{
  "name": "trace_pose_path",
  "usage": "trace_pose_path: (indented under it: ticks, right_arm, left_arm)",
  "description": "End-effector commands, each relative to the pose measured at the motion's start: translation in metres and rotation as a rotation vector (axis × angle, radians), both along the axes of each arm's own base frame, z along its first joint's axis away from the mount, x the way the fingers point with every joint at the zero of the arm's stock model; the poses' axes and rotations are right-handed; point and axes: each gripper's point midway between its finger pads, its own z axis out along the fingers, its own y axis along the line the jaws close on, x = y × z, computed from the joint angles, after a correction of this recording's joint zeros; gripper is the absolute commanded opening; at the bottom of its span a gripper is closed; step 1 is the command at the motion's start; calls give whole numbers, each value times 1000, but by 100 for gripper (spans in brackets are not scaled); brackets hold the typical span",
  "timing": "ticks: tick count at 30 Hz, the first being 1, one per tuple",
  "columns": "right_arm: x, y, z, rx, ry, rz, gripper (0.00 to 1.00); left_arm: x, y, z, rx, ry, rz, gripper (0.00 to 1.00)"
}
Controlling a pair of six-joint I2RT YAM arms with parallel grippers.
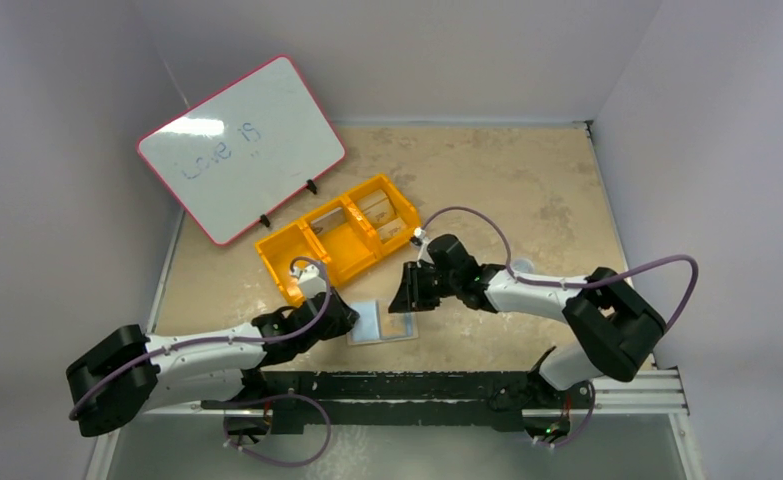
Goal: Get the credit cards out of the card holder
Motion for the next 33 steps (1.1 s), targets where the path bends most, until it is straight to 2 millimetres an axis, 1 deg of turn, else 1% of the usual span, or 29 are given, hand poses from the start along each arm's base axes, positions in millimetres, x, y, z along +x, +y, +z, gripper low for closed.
trace_pose_path:
  ticks: [1, 5, 11, 17, 19, 21, 23, 26, 28, 32, 33]
  right_arm:
    - [7, -22, -15, -109, 24, -128, 34]
    - [8, -27, -25, -129, 38, -171, 35]
    - [3, -24, -38, -127, 69, -139, 36]
    - [3, -13, -37, -87, 74, -105, 35]
    - [2, -14, -36, -83, 85, -111, 35]
    - [0, -10, -29, -42, 86, -105, 35]
    - [-3, -2, -15, 35, 70, -74, 34]
    - [0, 14, 17, 156, 9, -18, 34]
    - [5, 22, 33, 203, -26, 7, 34]
    - [5, 30, 43, 238, -35, 40, 34]
    - [5, 31, 43, 241, -31, 40, 35]
  left_arm:
    - [1, 2, 2, -2, -13, 15, 12]
    - [1, 2, 2, -3, -11, 13, 12]
    - [0, 1, 0, 4, -5, 3, 12]
    - [-2, -2, -2, -4, 1, -6, 12]
    - [-1, -2, -2, -4, 2, -8, 12]
    - [-2, -3, -3, -4, 5, -12, 12]
    - [-2, -4, -3, -10, 3, -12, 12]
    - [-2, -4, -5, -9, 7, -13, 11]
    - [-2, -4, -6, -13, 6, -12, 11]
    - [-2, -4, -5, -14, 4, -7, 9]
    - [-2, -3, -5, -15, 2, -1, 8]
